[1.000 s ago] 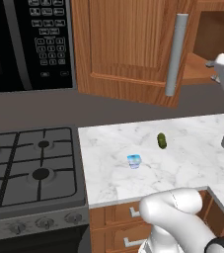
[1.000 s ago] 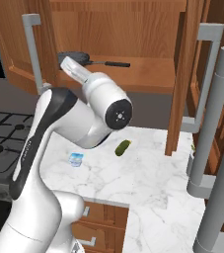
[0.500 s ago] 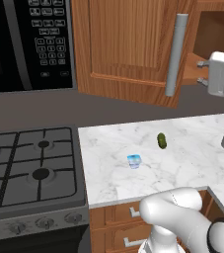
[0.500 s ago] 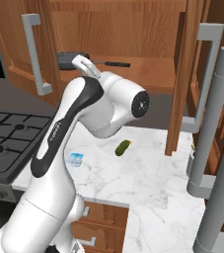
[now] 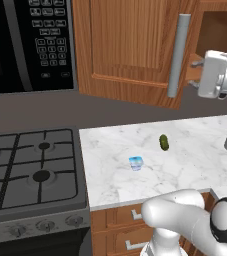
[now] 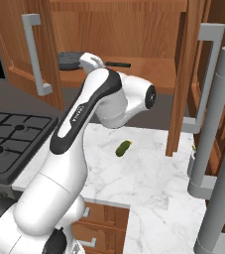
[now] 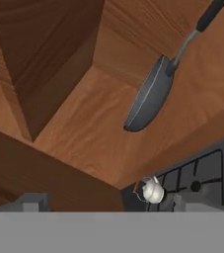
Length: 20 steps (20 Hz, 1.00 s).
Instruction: Pick the pan from the cabinet and place it on the stove. Then turn on the stove burner for the pan.
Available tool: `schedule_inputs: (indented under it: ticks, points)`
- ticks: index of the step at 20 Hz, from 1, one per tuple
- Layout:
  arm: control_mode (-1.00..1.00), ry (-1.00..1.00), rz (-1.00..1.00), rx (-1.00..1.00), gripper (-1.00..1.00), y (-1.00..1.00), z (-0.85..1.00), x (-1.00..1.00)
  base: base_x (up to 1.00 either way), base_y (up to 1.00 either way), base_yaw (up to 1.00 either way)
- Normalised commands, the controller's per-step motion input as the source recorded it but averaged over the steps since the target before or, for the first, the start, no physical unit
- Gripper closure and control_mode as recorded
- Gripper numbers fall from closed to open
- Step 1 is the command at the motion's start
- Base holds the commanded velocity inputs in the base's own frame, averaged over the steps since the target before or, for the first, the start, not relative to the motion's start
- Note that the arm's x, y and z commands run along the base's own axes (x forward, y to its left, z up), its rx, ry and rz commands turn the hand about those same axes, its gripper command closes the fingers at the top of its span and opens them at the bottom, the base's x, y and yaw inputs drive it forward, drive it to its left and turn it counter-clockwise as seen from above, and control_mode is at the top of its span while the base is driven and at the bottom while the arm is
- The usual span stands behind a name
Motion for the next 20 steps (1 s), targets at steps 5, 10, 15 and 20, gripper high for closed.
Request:
schedule_inputs:
  ticks: [5,10,15,20]
  points:
    - [-1.00,0.10,0.11,0.07,-1.00,0.27,-0.14,0.18,0.00,0.00,0.00]
    - [-1.00,0.09,0.08,0.06,-1.00,0.35,-0.15,0.11,0.00,0.00,0.00]
    - [-1.00,0.06,0.08,0.04,-1.00,0.37,-0.13,-0.01,0.00,0.00,0.00]
    - [-1.00,0.01,0.11,0.01,-1.00,0.38,-0.02,-0.37,0.00,0.00,0.00]
